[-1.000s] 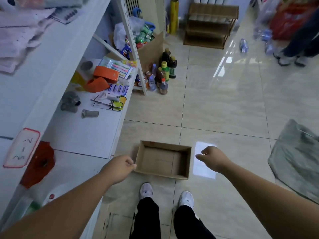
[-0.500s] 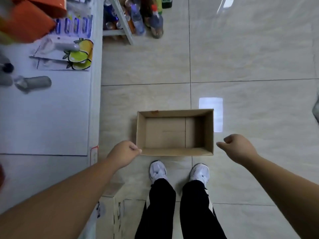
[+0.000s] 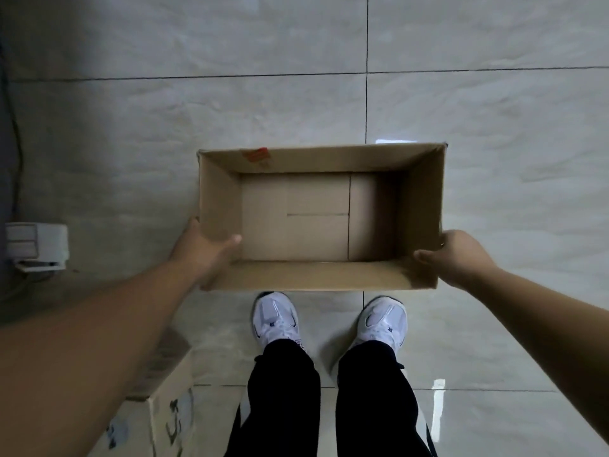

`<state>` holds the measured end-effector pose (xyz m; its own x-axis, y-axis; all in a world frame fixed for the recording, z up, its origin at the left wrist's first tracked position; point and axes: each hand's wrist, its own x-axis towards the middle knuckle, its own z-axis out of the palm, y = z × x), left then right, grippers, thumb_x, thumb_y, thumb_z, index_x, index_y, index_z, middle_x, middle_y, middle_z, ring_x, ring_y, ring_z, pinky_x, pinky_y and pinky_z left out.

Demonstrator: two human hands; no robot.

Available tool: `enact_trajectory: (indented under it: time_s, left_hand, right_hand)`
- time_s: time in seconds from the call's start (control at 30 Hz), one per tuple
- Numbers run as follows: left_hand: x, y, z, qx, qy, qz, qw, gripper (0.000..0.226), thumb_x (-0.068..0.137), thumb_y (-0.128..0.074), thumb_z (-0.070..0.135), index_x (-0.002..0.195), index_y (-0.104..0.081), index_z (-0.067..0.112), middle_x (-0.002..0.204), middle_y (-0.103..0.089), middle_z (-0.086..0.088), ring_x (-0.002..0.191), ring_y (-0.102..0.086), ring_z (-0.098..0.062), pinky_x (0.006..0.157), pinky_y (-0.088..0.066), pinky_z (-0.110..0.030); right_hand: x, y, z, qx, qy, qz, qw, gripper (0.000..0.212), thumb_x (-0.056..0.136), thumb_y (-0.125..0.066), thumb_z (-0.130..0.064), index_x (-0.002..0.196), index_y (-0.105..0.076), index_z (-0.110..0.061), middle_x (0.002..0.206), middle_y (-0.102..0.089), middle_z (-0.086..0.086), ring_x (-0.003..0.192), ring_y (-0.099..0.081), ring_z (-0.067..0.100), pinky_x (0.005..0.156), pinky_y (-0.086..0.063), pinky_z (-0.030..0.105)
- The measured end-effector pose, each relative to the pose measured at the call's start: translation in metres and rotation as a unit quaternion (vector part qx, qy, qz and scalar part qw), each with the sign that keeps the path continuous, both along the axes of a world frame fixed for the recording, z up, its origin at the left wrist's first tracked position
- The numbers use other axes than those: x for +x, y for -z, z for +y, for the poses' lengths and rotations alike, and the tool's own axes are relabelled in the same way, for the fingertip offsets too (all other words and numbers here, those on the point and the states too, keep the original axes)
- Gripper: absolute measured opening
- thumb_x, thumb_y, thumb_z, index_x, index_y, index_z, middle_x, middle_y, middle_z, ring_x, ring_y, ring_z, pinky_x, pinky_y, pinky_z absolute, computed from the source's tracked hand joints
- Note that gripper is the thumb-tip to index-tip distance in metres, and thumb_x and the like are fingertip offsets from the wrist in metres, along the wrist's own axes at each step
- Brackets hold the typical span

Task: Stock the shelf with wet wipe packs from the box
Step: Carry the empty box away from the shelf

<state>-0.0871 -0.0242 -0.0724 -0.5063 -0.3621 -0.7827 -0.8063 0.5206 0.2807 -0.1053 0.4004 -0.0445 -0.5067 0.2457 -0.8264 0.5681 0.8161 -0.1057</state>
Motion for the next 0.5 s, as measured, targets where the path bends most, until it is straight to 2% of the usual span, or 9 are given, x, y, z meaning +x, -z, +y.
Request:
enact_trajectory:
  time_s: [0.07,0.13,0.27,0.4,0.5]
  left_hand:
    - [0.001,-0.008,0.013,-0.027,-0.002,-0.003,1.0,0.055,0.078,-0.077,0.042,0.124,-0.066,0.015,0.121,-0.072,-0.009,0.11,-0.068,-0.03,0.097,-0.053,-0.044]
    - [0.006,-0.009,0.019,-0.04,0.001,-0.005,0.999,0.033,0.089,-0.07,0.026,0.12,-0.07,0.013,0.119,-0.072,-0.01,0.108,-0.067,-0.032,0.094,-0.054,-0.042]
    - [0.017,-0.017,0.031,-0.031,0.008,-0.013,0.999,0.028,0.092,-0.065,0.022,0.119,-0.071,0.017,0.116,-0.072,-0.007,0.104,-0.067,-0.031,0.087,-0.052,-0.036]
    - [0.014,-0.05,0.045,-0.01,0.017,-0.004,1.0,0.026,0.092,-0.066,0.018,0.117,-0.071,0.018,0.118,-0.073,-0.008,0.105,-0.067,-0.03,0.095,-0.054,-0.042]
    - [0.005,-0.093,0.054,0.002,0.025,-0.002,1.0,0.027,0.091,-0.065,0.016,0.117,-0.071,0.016,0.116,-0.073,-0.007,0.105,-0.068,-0.029,0.095,-0.054,-0.043]
  right_hand:
    - [0.003,0.007,0.001,0.013,0.015,0.025,0.999,0.017,0.089,-0.066,-0.022,0.088,-0.068,-0.006,0.078,-0.067,0.014,0.077,-0.063,0.035,0.064,-0.043,0.033]
    - [0.005,0.009,0.003,0.025,0.036,0.047,0.998,0.015,0.089,-0.06,-0.018,0.085,-0.067,-0.005,0.079,-0.066,0.016,0.076,-0.062,0.037,0.066,-0.045,0.034]
    - [0.006,-0.004,0.019,0.036,0.045,0.062,0.996,0.017,0.088,-0.057,-0.018,0.087,-0.069,-0.006,0.083,-0.069,0.018,0.077,-0.065,0.038,0.069,-0.051,0.036]
    - [0.003,-0.048,0.038,0.039,0.045,0.067,0.996,0.014,0.089,-0.055,-0.017,0.085,-0.067,-0.012,0.081,-0.069,0.014,0.075,-0.064,0.035,0.068,-0.051,0.036]
    - [0.002,-0.09,0.052,0.039,0.039,0.074,0.996,0.012,0.09,-0.055,-0.016,0.086,-0.067,-0.013,0.081,-0.068,0.012,0.073,-0.063,0.032,0.066,-0.048,0.034]
